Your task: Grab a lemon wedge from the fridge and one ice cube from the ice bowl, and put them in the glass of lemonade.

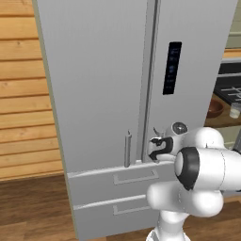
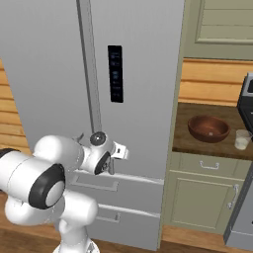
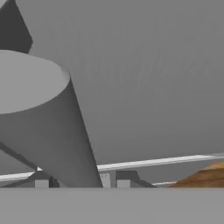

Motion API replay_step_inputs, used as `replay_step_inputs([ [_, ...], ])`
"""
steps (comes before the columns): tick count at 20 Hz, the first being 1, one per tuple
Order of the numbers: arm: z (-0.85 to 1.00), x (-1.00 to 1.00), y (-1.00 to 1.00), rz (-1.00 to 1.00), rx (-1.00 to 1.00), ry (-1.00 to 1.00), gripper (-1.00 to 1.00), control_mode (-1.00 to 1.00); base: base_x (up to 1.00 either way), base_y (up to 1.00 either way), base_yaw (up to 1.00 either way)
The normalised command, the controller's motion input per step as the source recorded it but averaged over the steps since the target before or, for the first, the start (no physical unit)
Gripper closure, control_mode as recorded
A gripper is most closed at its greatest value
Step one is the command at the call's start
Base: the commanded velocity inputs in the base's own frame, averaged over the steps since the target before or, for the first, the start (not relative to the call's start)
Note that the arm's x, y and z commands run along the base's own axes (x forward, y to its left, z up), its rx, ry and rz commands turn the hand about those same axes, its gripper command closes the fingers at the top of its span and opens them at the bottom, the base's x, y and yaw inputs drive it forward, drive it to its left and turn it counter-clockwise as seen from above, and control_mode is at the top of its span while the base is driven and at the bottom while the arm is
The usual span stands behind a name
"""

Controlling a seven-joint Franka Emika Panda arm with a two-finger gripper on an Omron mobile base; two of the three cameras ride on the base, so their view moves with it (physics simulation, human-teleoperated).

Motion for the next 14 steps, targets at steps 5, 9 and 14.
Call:
replay_step_inputs([
  [5, 0.0, -0.06, -0.71, -0.09, 0.0, -0.06, 1.0, -1.0, 0.0, 0.0, 0.0],
  [9, 0.03, -0.29, -0.77, -0.05, 0.03, -0.04, 1.0, -1.0, 0.0, 0.0, 0.0],
  [14, 0.09, -0.66, -0.96, -0.06, 0.07, -0.11, 1.0, -1.0, 0.0, 0.0, 0.0],
])
